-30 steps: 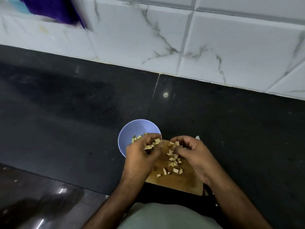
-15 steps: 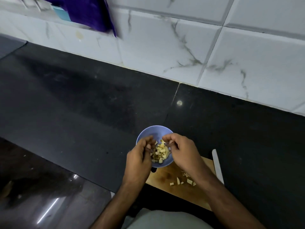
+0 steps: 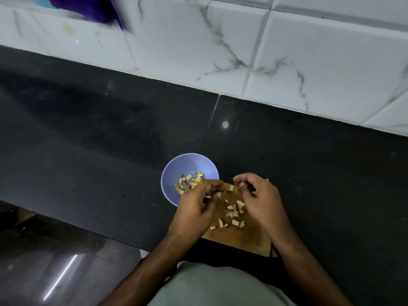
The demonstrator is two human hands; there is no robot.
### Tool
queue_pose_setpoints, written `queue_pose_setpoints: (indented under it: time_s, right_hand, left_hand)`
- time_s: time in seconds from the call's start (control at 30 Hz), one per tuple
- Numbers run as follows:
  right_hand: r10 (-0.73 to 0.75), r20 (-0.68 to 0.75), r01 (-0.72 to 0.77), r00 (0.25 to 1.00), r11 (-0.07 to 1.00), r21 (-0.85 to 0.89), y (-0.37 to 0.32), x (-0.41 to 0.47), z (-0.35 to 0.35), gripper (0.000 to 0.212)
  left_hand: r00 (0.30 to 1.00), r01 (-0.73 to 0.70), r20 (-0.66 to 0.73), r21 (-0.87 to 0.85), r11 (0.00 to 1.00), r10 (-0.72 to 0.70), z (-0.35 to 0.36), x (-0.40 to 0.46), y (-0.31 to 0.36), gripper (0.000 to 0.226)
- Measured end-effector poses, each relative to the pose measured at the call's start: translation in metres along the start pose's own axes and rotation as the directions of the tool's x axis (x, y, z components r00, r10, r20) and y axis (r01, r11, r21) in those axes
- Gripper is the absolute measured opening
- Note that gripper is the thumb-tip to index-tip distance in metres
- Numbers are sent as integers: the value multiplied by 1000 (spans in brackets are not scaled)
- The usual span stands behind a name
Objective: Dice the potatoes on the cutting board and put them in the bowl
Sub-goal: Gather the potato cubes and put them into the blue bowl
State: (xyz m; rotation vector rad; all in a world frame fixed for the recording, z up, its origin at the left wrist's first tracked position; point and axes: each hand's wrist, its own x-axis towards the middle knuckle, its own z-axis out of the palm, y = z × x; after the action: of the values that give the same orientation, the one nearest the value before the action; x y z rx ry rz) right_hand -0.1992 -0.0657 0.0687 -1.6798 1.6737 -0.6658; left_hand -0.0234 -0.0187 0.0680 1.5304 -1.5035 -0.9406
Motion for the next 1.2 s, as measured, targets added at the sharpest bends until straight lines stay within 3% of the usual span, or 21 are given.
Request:
queue_pose_setpoints:
  time_s: [0.07, 0.17, 0.27, 0.33, 0.43, 0.5, 0.6, 0.67, 0.73, 0.83, 0.93, 1.1, 1.2]
  right_hand:
    - [10, -8, -10, 1000, 995, -96, 14, -4, -7, 23]
    - [25, 116, 8, 993, 961, -276, 36, -10, -8, 43]
    - [20, 226, 42, 974, 963, -267, 51, -17, 4, 64]
    - [-19, 292, 101, 956, 959, -265, 57, -22, 16, 67]
    - [-58, 290, 110, 955, 980, -167, 57, -27, 27, 56]
    - [-85, 206, 103, 975, 991, -81, 54, -27, 30, 47]
    - [-117, 71, 124, 991, 987, -103, 53, -17, 30, 37]
    - [-126, 122, 142, 985, 981, -133, 53, -7, 30, 42]
    - [-143, 269, 198, 952, 961, -191, 57, 1, 34, 52]
    - [-299, 365, 400, 882, 883, -246, 61, 2, 42, 35]
    - [-381, 358, 482, 852, 838, -257, 63, -10, 45, 21]
    - [-359, 270, 426, 893, 868, -255, 74, -22, 31, 23]
    - [-313, 374, 428, 873, 858, -283, 81, -28, 22, 43]
  left_hand:
    - [996, -23, 90, 27, 999, 21, 10, 1, 2, 24]
    - [966, -29, 259, 102, 994, 2, 22, 0, 3, 30]
    - [913, -147, 409, 299, 943, 12, 32, -5, -5, 37]
    - [881, -198, 473, 413, 889, -24, 35, -8, -15, 41]
    - [882, -161, 468, 422, 892, -62, 37, -6, -30, 33]
    - [896, -136, 440, 410, 902, -65, 38, -6, -38, 27]
    - [907, -108, 410, 444, 889, -95, 38, -8, -46, 20]
    - [917, -104, 390, 436, 894, -83, 36, -13, -51, 17]
    - [930, -129, 367, 404, 905, -31, 35, -18, -56, 16]
    - [936, -182, 348, 347, 920, 54, 32, -23, -63, 14]
    - [939, -198, 333, 332, 922, 81, 29, -23, -70, 13]
    - [924, -275, 365, 423, 863, 116, 28, -26, -75, 7]
    - [886, -405, 429, 528, 746, 176, 27, -30, -73, 14]
